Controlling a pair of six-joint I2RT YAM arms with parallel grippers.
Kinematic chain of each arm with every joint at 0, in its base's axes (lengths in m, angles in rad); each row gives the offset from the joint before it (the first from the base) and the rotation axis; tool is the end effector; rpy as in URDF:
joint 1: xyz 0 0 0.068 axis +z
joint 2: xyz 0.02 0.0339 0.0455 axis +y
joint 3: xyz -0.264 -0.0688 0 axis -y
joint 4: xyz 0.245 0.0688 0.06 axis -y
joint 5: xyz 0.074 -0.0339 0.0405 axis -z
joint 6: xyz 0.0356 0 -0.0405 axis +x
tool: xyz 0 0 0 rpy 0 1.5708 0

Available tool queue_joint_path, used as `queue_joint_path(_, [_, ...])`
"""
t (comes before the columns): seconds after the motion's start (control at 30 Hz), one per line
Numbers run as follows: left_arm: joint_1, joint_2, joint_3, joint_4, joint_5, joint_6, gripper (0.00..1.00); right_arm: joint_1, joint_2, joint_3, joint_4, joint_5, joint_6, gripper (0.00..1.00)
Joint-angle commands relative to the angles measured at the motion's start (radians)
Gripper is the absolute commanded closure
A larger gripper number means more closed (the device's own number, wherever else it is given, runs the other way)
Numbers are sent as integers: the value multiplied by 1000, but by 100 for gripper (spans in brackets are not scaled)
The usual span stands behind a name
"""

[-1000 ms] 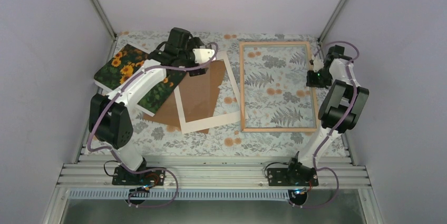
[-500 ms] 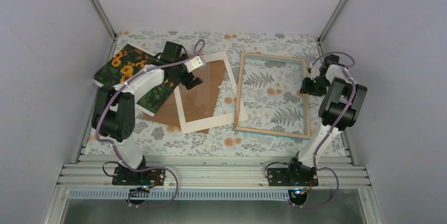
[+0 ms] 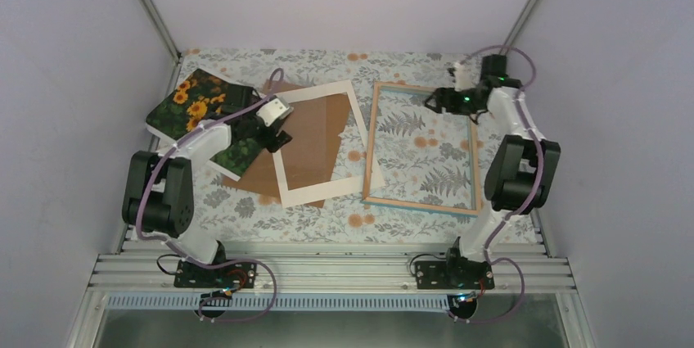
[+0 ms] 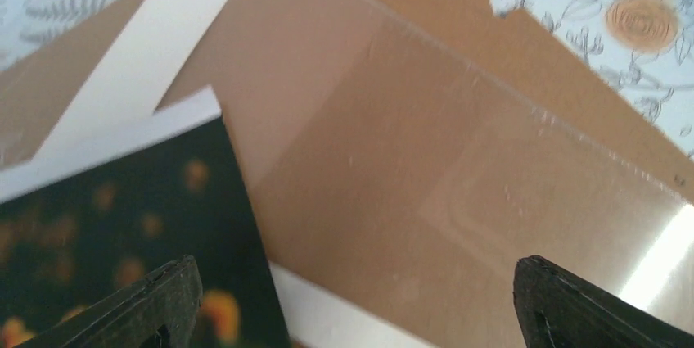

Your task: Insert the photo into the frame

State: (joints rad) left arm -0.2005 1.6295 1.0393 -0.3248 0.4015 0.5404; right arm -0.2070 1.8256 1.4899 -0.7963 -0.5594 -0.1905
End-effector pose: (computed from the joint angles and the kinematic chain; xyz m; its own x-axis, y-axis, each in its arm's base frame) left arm 0.3280 -0.0809 0.2059 -0.4515 0.5750 -0.6822 0.7570 0.6516 0.0481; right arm 0.3776 -0.0600 0.2506 -0.8611 0.0169 -0.5081 -0.2134 0.8952 0.3913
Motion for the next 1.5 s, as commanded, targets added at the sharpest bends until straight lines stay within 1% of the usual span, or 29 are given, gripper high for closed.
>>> queue_joint_path(0.0, [45, -108, -102, 31, 10, 53, 5, 164, -4, -3, 72, -312, 103, 21])
queue_joint_path(0.07, [76, -139, -137, 13, 11, 74, 8, 231, 17, -13, 120, -383, 174, 22])
queue_joint_path(0.13, [124, -146, -148, -18, 8, 82, 12, 290, 45, -23, 174, -459, 261, 20])
queue_joint_path(0.17, [160, -147, -149, -38, 4, 90, 14, 320, 54, -33, 207, -482, 317, 19])
queue_joint_path(0.23, [211, -154, -152, -64, -20, 96, 17, 379, 73, -41, 251, -502, 375, 16])
queue_joint_path(0.4, [351, -159, -141, -147, -2, 75, 19, 503, 144, -47, 338, -495, 510, 15])
queue_joint_path(0.43, [366, -154, -142, -155, -5, 72, 19, 531, 170, -41, 353, -494, 526, 16])
queue_joint_path(0.53, [387, -141, -162, -137, -77, 70, 20, 586, 224, -19, 418, -480, 572, 19])
queue_joint_path(0.6, [401, -129, -176, -114, -122, 62, 24, 605, 262, 4, 445, -461, 592, 20])
queue_joint_path(0.7, [447, -114, -178, -103, -140, 35, 28, 618, 321, 38, 471, -451, 635, 21])
queue_joint_path(0.77, [477, -95, -165, -122, -127, 15, 31, 628, 357, 62, 469, -446, 646, 22])
queue_joint_path(0.87, [523, -68, -130, -200, -31, -5, 36, 643, 384, 73, 443, -421, 628, 22])
queue_joint_path(0.93, [542, -59, -105, -273, 41, -24, 37, 643, 372, 51, 426, -403, 606, 22])
queue_joint_path(1.03, [569, -48, -88, -341, 115, -60, 37, 637, 342, -1, 389, -375, 560, 22])
queue_joint_path(1.17, [594, -4, -78, -377, 125, -70, 38, 635, 318, -76, 393, -377, 534, 23])
queue_joint_path(1.27, [620, 80, -28, -454, 188, -25, 43, 639, 327, -77, 398, -396, 524, 28])
queue_joint_path(1.33, [636, 124, -2, -522, 225, 27, 44, 646, 330, -51, 386, -405, 499, 35])
queue_joint_path(1.4, [656, 144, 0, -570, 263, 78, 45, 660, 327, -40, 384, -416, 482, 40])
queue_joint_path(1.47, [669, 170, -8, -586, 274, 100, 48, 682, 323, -44, 387, -411, 476, 46])
